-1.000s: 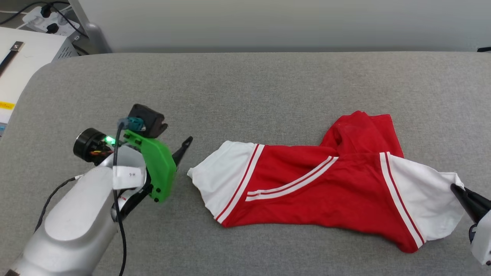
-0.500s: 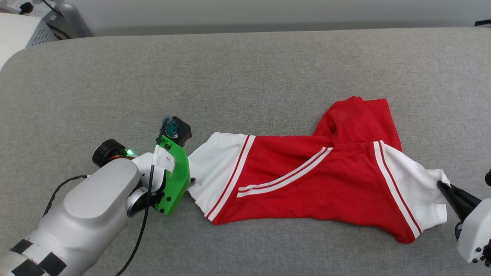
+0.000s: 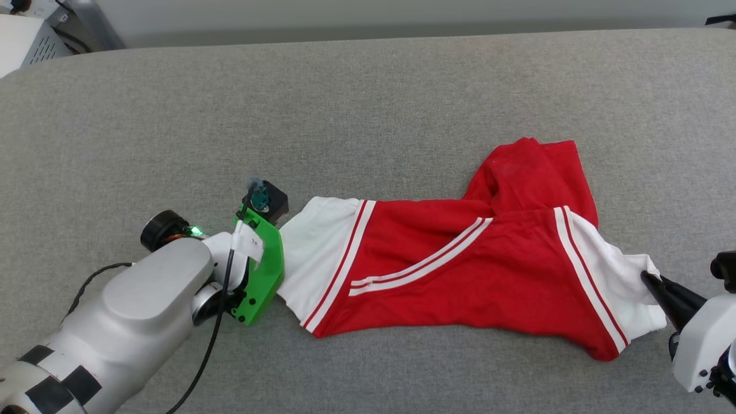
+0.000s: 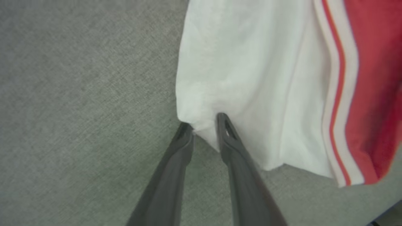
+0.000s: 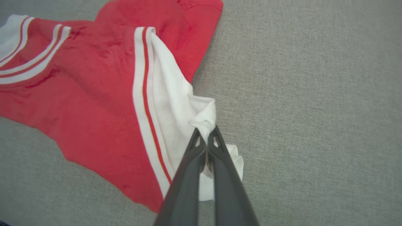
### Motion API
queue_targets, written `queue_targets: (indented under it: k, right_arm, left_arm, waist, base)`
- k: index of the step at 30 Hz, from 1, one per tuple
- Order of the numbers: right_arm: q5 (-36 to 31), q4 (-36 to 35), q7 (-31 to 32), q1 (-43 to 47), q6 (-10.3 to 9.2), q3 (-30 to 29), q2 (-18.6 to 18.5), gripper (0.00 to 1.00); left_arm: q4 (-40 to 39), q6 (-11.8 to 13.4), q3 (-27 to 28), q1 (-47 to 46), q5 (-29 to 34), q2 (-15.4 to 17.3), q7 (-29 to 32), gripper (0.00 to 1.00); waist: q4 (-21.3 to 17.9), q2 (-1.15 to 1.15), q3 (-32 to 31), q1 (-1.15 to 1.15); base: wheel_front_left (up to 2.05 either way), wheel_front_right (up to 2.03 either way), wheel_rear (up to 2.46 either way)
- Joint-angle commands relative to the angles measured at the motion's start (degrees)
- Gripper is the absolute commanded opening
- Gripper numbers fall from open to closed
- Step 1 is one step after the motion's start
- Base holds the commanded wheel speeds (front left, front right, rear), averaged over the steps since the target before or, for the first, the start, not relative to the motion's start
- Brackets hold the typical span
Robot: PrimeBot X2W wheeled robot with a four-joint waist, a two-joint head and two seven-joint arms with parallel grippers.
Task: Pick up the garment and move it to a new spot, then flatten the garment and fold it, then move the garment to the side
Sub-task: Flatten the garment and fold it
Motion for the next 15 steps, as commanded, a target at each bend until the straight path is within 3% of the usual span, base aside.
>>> queue_targets:
  k: [1,8,15]
  right_arm:
    - [0.3,0.0,-1.0,-1.3,-0.04,0.1,-0.4,0.00]
    - [1.6,-1.2,-2.8,-0.9,-0.04,-1.3,-0.6,0.00]
    - [2.2,-5.0,-3.0,-1.4,-0.04,-5.1,-2.0,0.00]
  left_arm:
    - [0.5,0.1,-1.6,1.4,-0.9,-0.6,-1.3,0.00]
    - [-2.4,0.1,0.5,-1.0,-5.4,1.1,-12.9,0.00]
    - [-10.1,0.1,3.2,-2.8,-9.3,6.7,-19.8,0.00]
  waist:
    - [0.5,0.00,-0.8,0.00]
    - [1.9,0.00,-4.5,0.00]
    - [2.4,0.00,-7.2,0.00]
  base:
    - [0.00,0.00,0.00]
    - [0.00,0.00,0.00]
    - [0.00,0.00,0.00]
